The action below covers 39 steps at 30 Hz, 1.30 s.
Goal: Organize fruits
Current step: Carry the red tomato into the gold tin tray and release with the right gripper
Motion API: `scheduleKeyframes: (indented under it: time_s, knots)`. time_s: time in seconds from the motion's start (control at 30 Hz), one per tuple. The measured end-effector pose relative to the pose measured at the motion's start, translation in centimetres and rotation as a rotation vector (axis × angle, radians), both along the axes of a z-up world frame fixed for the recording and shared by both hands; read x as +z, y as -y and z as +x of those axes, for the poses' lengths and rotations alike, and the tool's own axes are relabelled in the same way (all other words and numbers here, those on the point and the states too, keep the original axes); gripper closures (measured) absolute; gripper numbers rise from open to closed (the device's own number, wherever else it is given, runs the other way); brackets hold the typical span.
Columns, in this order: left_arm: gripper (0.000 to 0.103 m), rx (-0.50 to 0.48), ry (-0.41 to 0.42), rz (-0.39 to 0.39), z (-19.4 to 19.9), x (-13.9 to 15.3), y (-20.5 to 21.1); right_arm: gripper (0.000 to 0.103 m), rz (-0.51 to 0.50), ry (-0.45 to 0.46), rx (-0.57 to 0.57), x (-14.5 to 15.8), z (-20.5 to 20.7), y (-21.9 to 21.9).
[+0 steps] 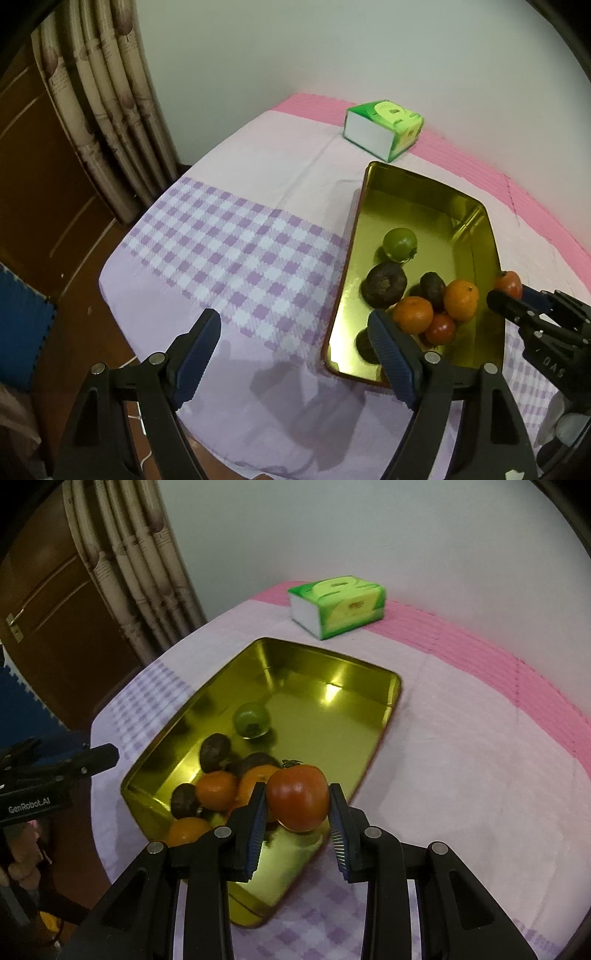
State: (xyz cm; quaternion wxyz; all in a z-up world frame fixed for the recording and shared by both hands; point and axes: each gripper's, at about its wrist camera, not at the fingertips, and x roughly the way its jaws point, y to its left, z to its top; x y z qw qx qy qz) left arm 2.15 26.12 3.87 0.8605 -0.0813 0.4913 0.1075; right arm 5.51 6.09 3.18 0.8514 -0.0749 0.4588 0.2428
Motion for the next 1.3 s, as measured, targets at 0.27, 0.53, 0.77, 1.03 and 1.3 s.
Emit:
scheduleKeyframes:
  time_s: [0.27,0.53,0.77,1.03,1.3]
  knots:
    - [0.024,0.03,0.003,-0.013,-0.6,0.0,-0.9,0.07,-0.006,-0.021,0.022,-0.9,0.2,-1.9]
    - [0.024,0.031,0.007,-0.003,-0.8,-0.1,-1.0,0.07,-0.004,-0.018,0.02,-0.8,0.1,-2.2]
    - [0.024,0.028,0.013,-0.001,-0.6,0.1,-0.9,0.07,0.017,-0.031,0.052,-0.6,-1.2,-2.7]
    - [0.024,0.013,0.019,0.0,-0.7,0.3,-0.5,0.07,-0.027,-0.066,0.053,-2.1,-1.8,-2.6]
    - [0.024,-0.009,0.021,0.005,-0.9,0.3,0.2,0.07,-0.077,-0.073,0.057,-3.2,-1.8,-3.1]
